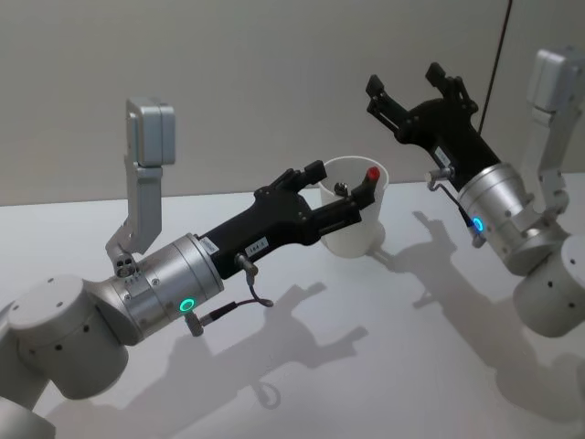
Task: Place the pen into the pen holder.
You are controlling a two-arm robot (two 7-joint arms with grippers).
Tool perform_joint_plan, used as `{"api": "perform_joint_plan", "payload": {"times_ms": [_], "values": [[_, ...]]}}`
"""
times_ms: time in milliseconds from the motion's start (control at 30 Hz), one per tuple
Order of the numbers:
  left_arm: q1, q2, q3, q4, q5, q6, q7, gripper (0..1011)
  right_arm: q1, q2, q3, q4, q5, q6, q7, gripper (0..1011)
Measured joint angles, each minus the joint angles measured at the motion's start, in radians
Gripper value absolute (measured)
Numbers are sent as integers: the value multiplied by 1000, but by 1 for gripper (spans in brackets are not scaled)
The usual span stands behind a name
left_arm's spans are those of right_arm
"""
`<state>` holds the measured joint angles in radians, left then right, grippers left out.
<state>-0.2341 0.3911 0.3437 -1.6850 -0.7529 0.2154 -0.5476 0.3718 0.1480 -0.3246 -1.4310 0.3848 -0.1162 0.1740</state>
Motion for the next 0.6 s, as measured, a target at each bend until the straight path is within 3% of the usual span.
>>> {"api": "perform_joint_plan", "payload": {"times_ms": [300, 600], "values": [[0, -2, 17, 9, 85, -31, 83, 1001, -67, 33, 18, -59, -17, 26, -19, 1002], [-1, -3, 41, 23, 206, -75, 200, 1001, -148, 73, 39, -129, -38, 58, -42, 1002]]}}
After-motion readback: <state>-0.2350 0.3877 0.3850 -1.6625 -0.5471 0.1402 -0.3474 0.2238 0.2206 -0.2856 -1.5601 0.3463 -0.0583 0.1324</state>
